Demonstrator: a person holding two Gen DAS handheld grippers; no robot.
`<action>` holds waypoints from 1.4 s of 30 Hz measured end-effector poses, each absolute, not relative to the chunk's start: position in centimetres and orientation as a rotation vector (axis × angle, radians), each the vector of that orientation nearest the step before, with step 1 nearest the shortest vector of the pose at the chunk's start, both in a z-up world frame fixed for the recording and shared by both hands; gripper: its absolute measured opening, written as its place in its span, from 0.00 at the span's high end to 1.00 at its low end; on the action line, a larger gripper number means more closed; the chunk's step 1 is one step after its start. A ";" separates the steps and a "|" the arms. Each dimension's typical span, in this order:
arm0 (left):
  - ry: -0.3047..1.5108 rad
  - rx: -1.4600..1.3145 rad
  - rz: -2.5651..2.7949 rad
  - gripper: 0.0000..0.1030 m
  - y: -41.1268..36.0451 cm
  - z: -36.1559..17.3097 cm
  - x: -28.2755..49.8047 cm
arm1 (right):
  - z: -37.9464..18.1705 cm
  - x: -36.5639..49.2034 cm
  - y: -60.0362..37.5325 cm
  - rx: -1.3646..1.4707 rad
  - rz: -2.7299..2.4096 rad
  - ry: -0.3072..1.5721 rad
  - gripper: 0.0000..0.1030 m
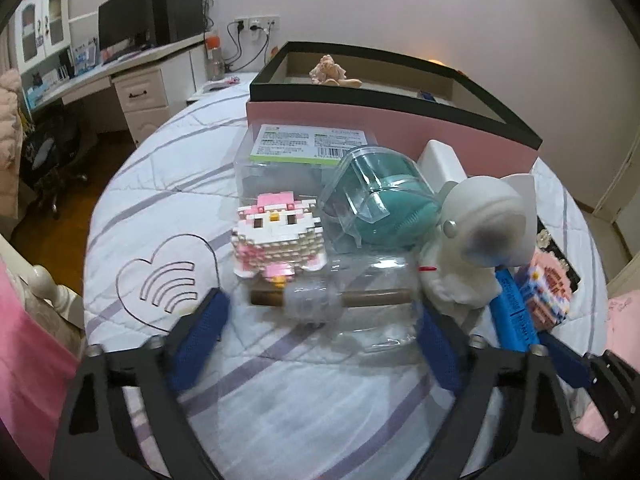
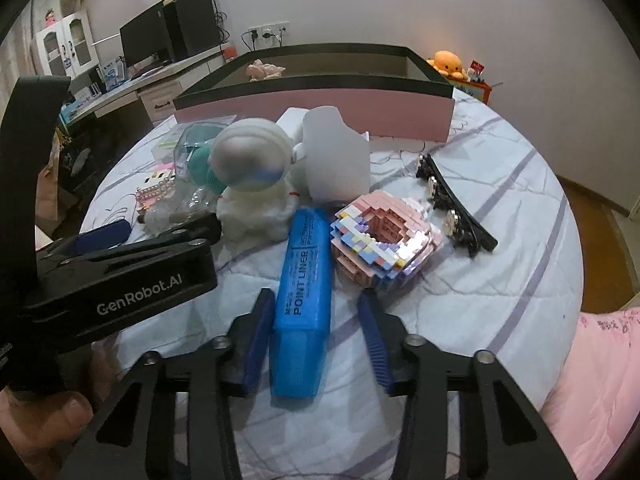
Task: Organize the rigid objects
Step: 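Grasp the clear glass bottle with the left tool while the right tool grasps the blue highlighter, then carry the bottle and highlighter into the pink tray and open both tools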
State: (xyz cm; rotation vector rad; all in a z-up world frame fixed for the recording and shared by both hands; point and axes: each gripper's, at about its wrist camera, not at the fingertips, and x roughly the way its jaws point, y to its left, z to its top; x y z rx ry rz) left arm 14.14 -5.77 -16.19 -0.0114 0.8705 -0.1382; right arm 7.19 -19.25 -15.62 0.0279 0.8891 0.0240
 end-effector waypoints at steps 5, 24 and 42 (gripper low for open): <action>0.874 -0.039 -0.173 0.26 -4.6 -15.9 14.0 | -15.5 7.1 -19.4 0.033 0.048 0.889 0.74; 0.834 -0.018 -0.180 0.26 -2.4 -12.8 10.0 | -12.9 4.9 -20.8 0.114 0.117 0.864 0.74; 0.622 -0.005 -0.208 0.26 -2.9 -1.6 17.3 | -1.1 13.1 -23.0 0.117 0.188 0.640 0.74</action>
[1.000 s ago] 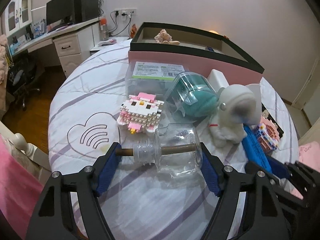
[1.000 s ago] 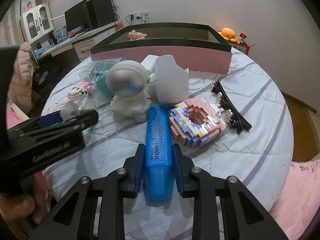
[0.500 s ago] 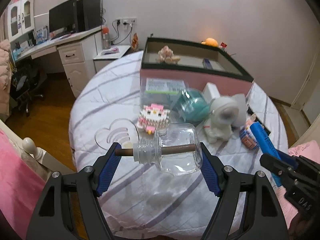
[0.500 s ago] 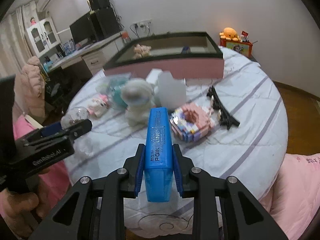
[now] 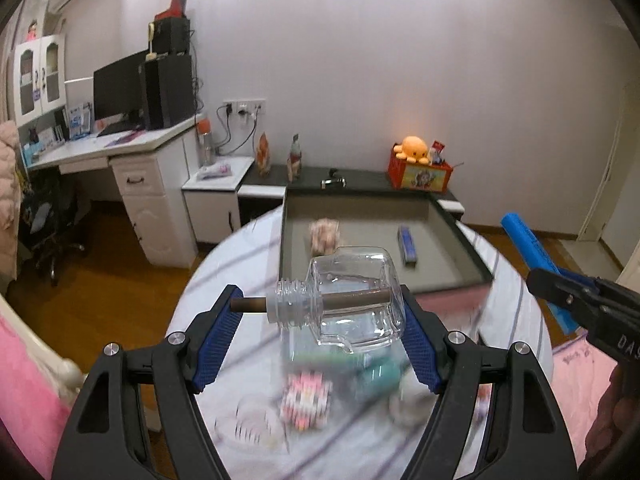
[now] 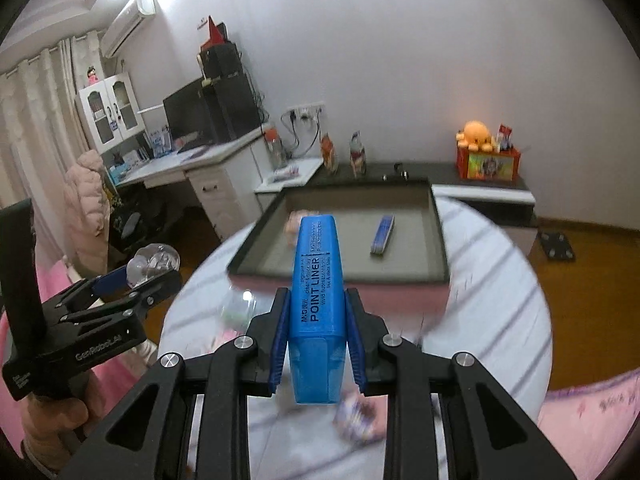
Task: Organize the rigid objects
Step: 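Carry the bottle and highlighter into the pink tray and open both tools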
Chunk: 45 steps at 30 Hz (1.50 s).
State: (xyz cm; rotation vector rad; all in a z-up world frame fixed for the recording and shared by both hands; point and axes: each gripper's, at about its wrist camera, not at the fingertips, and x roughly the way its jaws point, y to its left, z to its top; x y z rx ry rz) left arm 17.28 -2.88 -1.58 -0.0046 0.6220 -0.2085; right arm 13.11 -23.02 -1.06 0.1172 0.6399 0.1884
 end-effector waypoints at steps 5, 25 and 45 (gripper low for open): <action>0.626 0.003 -0.224 0.26 -4.9 -0.7 22.5 | 0.2 19.0 -23.9 0.107 0.165 0.646 0.74; 0.878 0.047 -0.280 0.26 -13.4 -8.3 37.7 | -8.8 34.8 -27.3 0.118 0.085 0.927 0.74; 0.806 0.009 -0.221 0.01 -10.2 -6.2 33.3 | -8.1 31.7 -28.2 0.158 0.042 0.889 0.15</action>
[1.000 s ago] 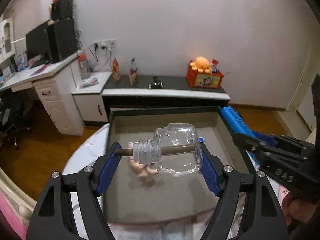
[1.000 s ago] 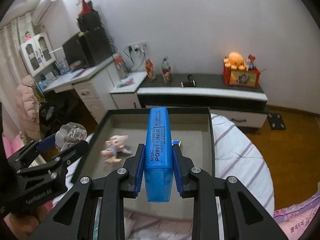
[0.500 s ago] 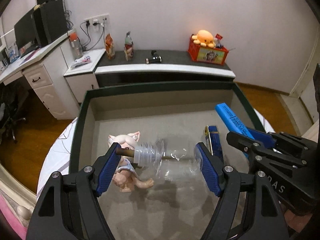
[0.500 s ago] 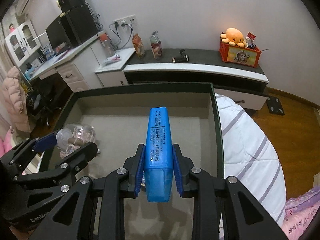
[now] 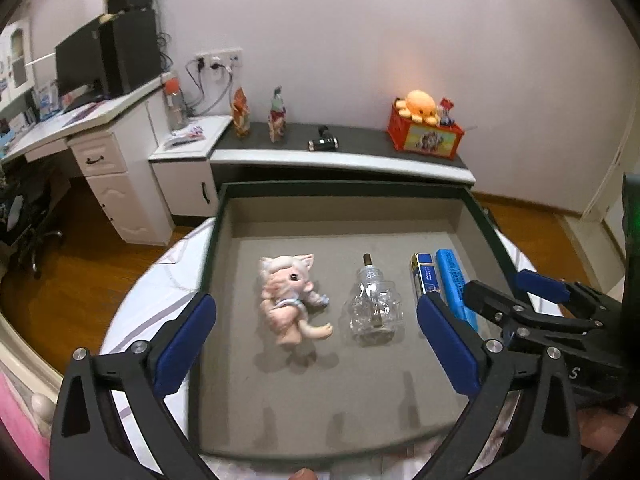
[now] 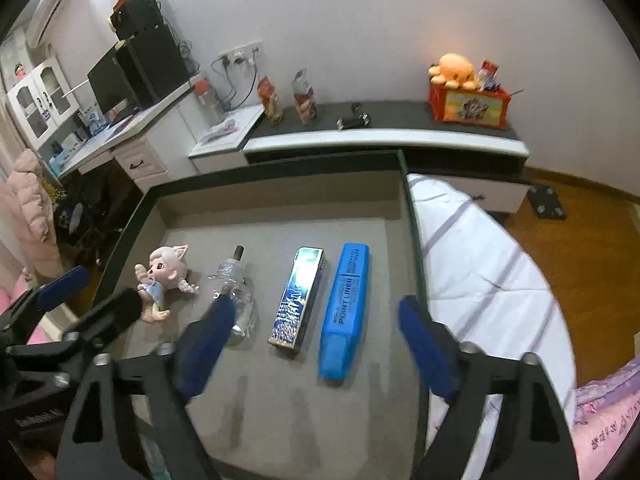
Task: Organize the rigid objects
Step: 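Carry the bottle and highlighter into the pink tray and open both tools, then withdraw both tools from the tray back toward the table items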
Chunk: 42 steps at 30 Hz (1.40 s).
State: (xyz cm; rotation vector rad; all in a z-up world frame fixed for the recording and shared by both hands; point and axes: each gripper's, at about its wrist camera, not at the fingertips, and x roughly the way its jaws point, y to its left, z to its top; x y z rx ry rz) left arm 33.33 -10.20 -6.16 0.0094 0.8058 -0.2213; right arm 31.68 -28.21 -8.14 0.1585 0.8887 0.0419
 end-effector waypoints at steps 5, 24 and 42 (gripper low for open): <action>0.753 -0.013 -0.201 0.00 -7.7 -4.1 29.6 | -6.2 28.2 -27.6 0.162 0.009 0.828 0.00; 0.603 -0.027 -0.131 0.00 -0.2 0.0 12.1 | 1.7 9.0 -23.5 0.155 0.011 0.603 0.00; 0.604 -0.057 -0.056 0.00 2.1 -3.0 2.3 | -1.6 -1.6 -21.7 0.089 -0.083 0.593 0.00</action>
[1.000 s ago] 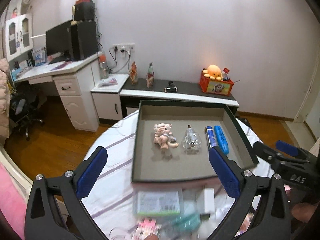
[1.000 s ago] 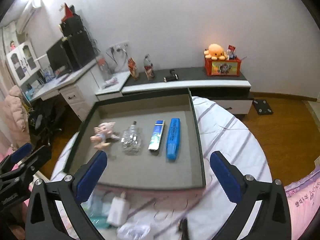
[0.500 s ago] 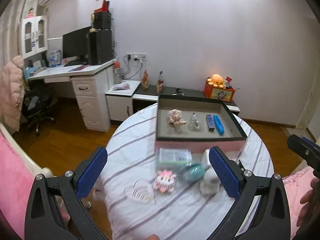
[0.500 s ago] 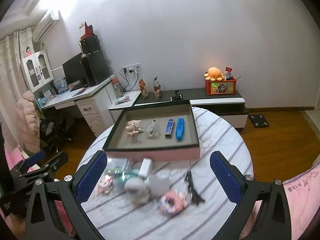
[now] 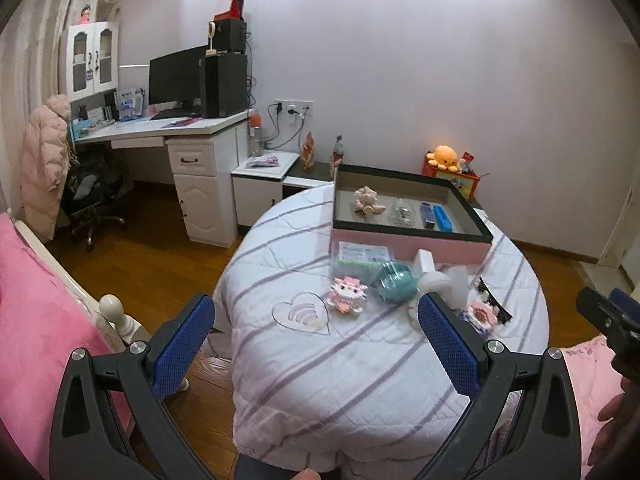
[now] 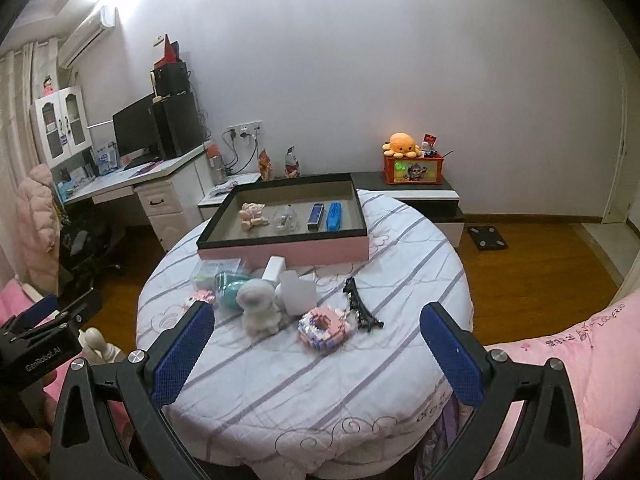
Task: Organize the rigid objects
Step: 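Withdraw both tools from the tray back toward the table items, then grasp the pink-white block cat with the left tool while the right tool grasps the block donut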
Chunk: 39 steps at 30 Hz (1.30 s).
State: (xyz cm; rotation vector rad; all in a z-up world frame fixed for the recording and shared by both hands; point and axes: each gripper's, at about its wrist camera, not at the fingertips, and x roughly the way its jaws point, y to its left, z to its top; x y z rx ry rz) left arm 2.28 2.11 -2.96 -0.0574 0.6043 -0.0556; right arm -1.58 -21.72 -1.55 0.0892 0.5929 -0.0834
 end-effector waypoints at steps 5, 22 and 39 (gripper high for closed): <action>0.609 -0.045 -0.067 0.00 1.6 -3.1 1.9 | -1.9 -1.7 -22.1 0.104 -0.090 0.604 0.00; 0.649 -0.028 -0.079 0.00 0.7 -4.6 3.4 | -3.5 -0.3 -22.7 0.095 -0.108 0.654 0.00; 0.829 -0.003 -0.114 0.00 -0.6 -13.5 13.1 | -12.6 7.3 -23.2 0.154 -0.048 0.871 0.00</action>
